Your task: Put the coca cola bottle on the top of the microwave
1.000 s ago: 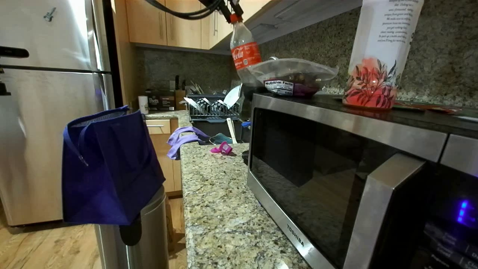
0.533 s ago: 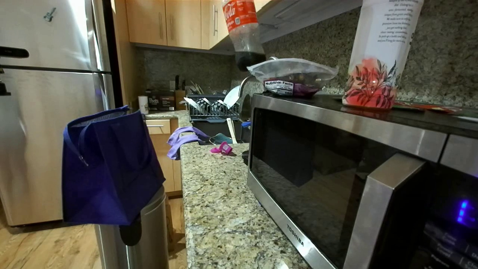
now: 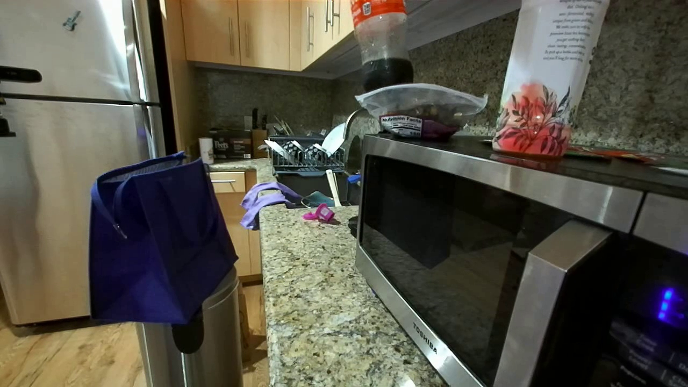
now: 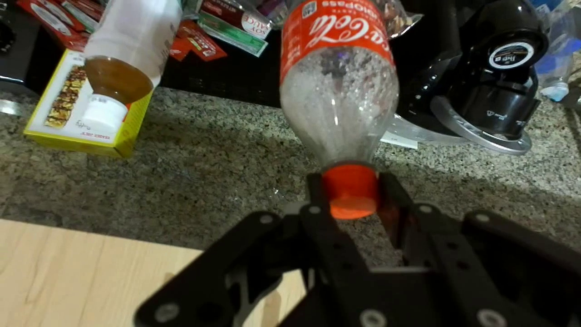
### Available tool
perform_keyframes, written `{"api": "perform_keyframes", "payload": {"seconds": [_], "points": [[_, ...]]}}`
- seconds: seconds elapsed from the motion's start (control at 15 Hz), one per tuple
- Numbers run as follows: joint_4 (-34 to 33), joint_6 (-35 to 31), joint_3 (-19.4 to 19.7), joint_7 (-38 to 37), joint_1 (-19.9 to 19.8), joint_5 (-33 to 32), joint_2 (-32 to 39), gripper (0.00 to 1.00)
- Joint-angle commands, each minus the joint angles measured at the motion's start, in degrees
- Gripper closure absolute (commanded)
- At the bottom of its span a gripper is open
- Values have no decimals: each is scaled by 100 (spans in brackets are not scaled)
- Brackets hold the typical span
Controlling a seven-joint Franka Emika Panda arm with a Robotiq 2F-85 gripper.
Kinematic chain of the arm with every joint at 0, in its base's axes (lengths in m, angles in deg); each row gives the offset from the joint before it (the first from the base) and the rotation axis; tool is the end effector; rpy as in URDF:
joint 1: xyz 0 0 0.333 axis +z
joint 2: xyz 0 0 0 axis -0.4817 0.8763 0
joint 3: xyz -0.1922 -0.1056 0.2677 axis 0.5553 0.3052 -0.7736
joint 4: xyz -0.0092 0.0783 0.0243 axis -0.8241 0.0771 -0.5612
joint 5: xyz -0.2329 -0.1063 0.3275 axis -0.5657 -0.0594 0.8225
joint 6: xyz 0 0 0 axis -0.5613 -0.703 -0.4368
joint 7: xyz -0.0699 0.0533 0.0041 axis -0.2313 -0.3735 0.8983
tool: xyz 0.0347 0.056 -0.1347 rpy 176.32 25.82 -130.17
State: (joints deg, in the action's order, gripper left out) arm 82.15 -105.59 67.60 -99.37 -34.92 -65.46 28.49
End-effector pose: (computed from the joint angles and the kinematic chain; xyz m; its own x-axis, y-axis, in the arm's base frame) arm 0.5702 -0.1363 0.7636 0.6574 -0.1381 0.7407 -0.3384 -0.9325 0.1264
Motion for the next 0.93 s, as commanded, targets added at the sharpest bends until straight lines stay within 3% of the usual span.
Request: {"api": "perform_keyframes", "payload": {"seconds": [0.0,0.07,0.47,0.87], "points": [[-29,15,-63,24,-57,29,24,67],[-29,15,-83,23,-41,29,27,85],[-304,34,-70,-751,-369,-681,-99,85],[-711,981,304,-1250,-856,-542,-100,85]]}}
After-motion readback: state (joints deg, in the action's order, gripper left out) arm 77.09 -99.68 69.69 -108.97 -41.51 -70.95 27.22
